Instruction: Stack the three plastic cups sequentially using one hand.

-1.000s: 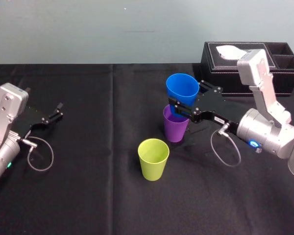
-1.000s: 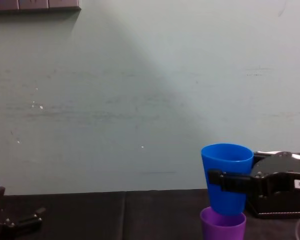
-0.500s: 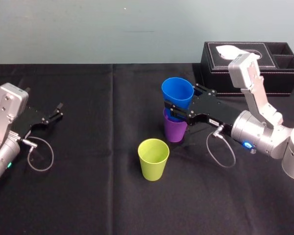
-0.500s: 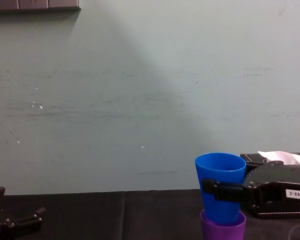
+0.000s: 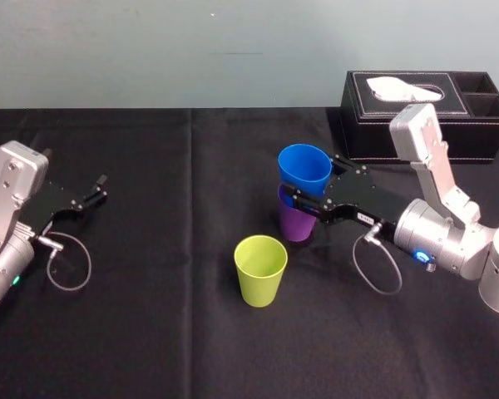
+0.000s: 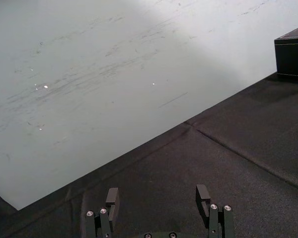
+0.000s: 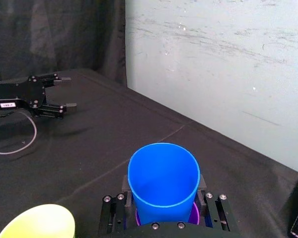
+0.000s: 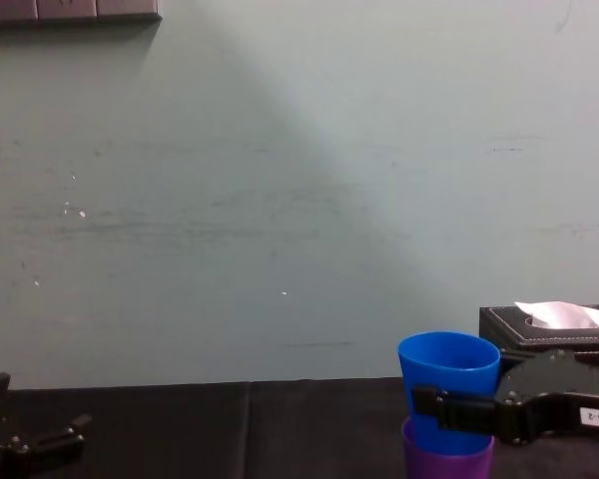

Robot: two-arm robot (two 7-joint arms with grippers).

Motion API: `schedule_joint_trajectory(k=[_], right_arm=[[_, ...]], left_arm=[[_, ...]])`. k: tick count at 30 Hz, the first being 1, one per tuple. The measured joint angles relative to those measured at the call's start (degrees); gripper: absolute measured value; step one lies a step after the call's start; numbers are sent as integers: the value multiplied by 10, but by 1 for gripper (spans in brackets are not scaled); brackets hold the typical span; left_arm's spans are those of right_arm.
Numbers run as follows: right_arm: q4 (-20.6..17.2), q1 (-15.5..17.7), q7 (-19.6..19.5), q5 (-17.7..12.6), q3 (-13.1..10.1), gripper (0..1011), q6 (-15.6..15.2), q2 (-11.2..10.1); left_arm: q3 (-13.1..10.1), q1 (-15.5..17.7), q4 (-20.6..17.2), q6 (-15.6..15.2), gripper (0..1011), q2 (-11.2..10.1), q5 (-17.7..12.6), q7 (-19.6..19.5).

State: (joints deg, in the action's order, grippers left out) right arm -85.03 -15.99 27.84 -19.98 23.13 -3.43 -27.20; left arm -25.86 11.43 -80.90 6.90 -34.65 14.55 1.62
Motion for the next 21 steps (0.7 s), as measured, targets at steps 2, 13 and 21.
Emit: schedule_joint_trajectory(k=[2,13,21], right_arm=[[3,2,3,-4,-1,720,3,1],[8,4,7,-11,-3,720,9,1],[7,4,7,-10,-3,898,8,1]], left_arm=[[0,0,0,0,1011,0,0,0],[0,0,0,0,1011,0,0,0],[0,0,0,0,1011,0,0,0]])
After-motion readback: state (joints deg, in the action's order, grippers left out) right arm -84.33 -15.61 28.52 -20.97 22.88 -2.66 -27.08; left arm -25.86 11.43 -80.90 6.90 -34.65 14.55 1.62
